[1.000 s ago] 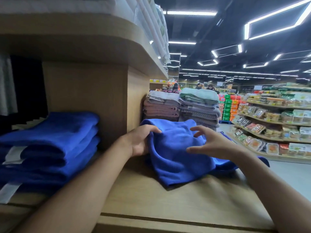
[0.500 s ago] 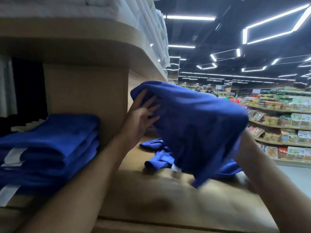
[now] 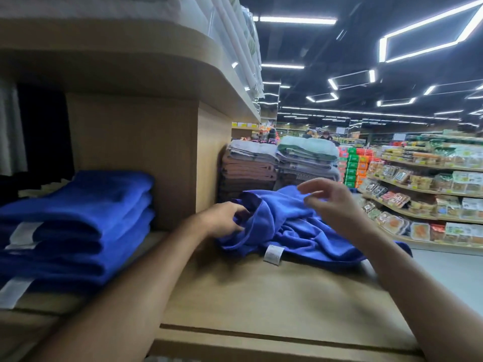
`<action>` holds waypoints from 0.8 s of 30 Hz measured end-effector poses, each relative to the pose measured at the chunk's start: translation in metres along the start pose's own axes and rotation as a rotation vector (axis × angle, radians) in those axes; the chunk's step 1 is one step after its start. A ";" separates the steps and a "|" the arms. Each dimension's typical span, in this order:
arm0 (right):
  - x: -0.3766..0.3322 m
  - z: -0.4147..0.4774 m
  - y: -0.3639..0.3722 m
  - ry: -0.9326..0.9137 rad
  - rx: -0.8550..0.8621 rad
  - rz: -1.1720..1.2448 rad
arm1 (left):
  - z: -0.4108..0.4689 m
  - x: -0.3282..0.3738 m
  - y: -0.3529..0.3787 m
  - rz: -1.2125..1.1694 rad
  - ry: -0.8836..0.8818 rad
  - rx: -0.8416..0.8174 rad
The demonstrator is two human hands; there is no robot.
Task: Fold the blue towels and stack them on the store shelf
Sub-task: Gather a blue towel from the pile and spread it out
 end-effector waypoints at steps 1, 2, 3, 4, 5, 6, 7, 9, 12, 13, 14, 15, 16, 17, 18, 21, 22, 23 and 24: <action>-0.010 -0.002 0.021 -0.069 -0.121 -0.091 | 0.000 0.004 0.006 0.005 0.018 -0.039; -0.018 -0.005 0.044 -0.142 -0.237 -0.195 | 0.000 0.010 0.011 0.012 0.031 -0.064; -0.019 -0.006 0.067 -0.199 -0.344 -0.300 | 0.001 0.015 0.012 0.021 0.046 -0.062; -0.016 -0.008 0.088 -0.227 -0.432 -0.399 | 0.001 0.019 0.010 0.020 0.064 -0.040; -0.014 -0.009 0.100 -0.219 -0.470 -0.479 | 0.000 0.022 0.007 0.003 0.080 -0.018; -0.013 -0.006 0.103 -0.202 -0.446 -0.542 | -0.002 0.024 0.004 -0.026 0.094 -0.006; -0.016 -0.003 0.099 -0.199 -0.400 -0.580 | -0.005 0.027 0.001 -0.061 0.108 0.002; -0.025 -0.004 0.088 -0.200 -0.354 -0.586 | -0.010 0.034 -0.003 -0.171 0.184 0.018; -0.034 -0.015 0.081 -0.219 -0.451 -0.394 | -0.017 0.049 -0.002 -0.370 0.294 -0.014; -0.037 -0.017 0.080 -0.210 -0.459 -0.288 | -0.017 0.053 0.003 -0.379 0.292 -0.045; -0.037 -0.015 0.076 -0.172 -0.419 -0.178 | -0.016 0.057 0.010 -0.371 0.285 -0.088; -0.030 -0.008 0.069 -0.123 -0.340 -0.085 | -0.014 0.059 0.019 -0.356 0.266 -0.144; -0.020 -0.001 0.064 -0.078 -0.251 -0.057 | -0.012 0.060 0.028 -0.342 0.243 -0.208; -0.009 0.005 0.061 -0.027 -0.188 -0.110 | -0.012 0.060 0.035 -0.326 0.217 -0.266; 0.002 0.008 0.063 0.024 -0.174 -0.223 | -0.011 0.057 0.039 -0.314 0.191 -0.301; 0.034 0.010 0.086 0.164 -0.358 -0.534 | -0.006 0.040 0.030 -0.328 0.091 -0.202; 0.042 0.008 0.094 0.199 -0.424 -0.625 | -0.004 0.031 0.020 -0.362 0.057 -0.106; 0.045 0.006 0.098 0.210 -0.457 -0.703 | -0.003 0.021 0.009 -0.386 0.027 0.000; 0.042 0.006 0.097 0.198 -0.444 -0.741 | -0.003 0.010 0.000 -0.380 0.000 0.098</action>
Point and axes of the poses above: each hand's wrist, its own z-axis towards the middle knuckle, its own y-axis out of the palm, x = y × z, the point moved 10 cm from there along z, towards the middle knuckle, and after that the axes turned 12 degrees about -x, right-handed, at the moved point
